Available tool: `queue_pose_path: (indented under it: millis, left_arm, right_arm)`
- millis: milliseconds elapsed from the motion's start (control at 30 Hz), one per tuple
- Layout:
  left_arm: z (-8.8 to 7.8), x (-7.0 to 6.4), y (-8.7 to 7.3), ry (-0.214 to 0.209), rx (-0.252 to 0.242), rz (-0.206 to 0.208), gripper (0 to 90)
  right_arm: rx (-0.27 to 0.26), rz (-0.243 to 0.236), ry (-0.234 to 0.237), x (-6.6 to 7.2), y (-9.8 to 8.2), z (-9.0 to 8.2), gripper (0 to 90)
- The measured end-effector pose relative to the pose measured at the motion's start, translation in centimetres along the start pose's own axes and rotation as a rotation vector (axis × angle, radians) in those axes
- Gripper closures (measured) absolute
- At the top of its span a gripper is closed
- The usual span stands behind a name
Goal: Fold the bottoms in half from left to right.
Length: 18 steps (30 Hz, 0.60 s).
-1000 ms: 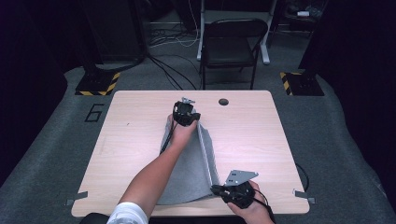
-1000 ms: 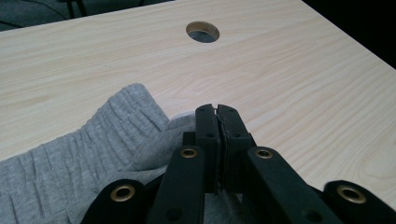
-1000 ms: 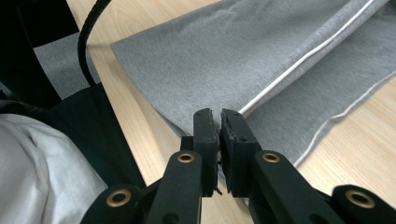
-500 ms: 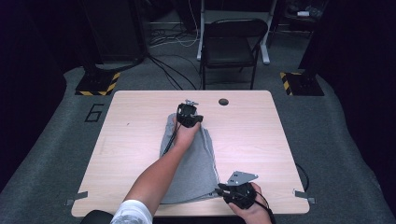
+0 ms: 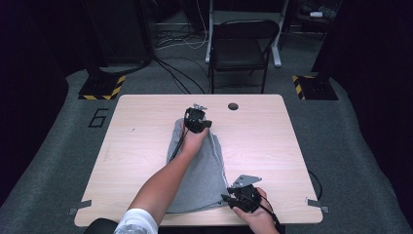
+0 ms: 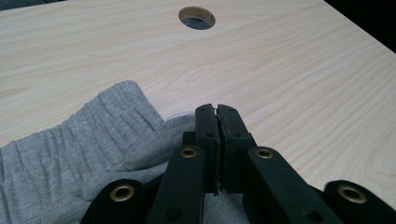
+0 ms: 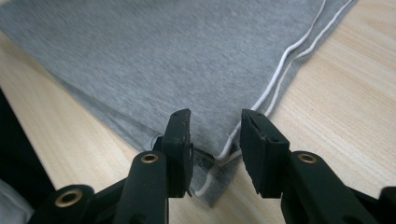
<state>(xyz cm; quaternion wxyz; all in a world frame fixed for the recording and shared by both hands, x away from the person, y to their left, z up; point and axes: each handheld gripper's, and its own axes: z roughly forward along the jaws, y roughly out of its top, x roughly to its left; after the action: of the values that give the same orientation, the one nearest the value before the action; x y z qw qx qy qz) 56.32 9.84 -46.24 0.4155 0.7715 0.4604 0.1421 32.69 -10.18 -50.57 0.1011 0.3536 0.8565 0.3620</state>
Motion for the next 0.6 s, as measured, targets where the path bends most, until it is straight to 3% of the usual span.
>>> queue_pose_path:
  millis: [167,233,300,333,500,533,600]
  left_arm:
    - [-0.2,0.1,-0.1,-0.003,0.01,0.019,87.6]
    - [-0.2,-0.1,-0.1,-0.003,-0.002,0.01,87.6]
    - [-0.3,0.0,-0.1,-0.004,0.0,0.019,87.6]
    - [-0.4,-0.1,-0.1,-0.004,-0.006,0.019,87.6]
    - [-0.7,-0.1,0.0,-0.003,-0.011,0.035,87.6]
    - [-0.8,-0.1,0.0,-0.002,-0.012,0.036,87.6]
    - [-0.9,0.0,0.0,-0.005,-0.012,0.038,87.6]
  right_arm:
    - [0.024,-0.019,-0.024,0.0,-0.2,0.4,65.3]
    - [0.024,-0.013,-0.019,-0.2,-0.4,0.5,74.2]
    - [0.037,-0.01,-0.016,-0.2,-0.3,0.5,77.1]
    - [0.026,-0.033,-0.017,-0.3,-0.2,0.5,80.8]
    - [-0.013,-0.038,-0.024,0.4,0.2,-0.2,80.6]
    - [-0.015,-0.069,-0.026,0.4,0.3,-0.4,80.6]
    - [-0.027,-0.051,-0.027,0.7,0.4,-0.4,81.6]
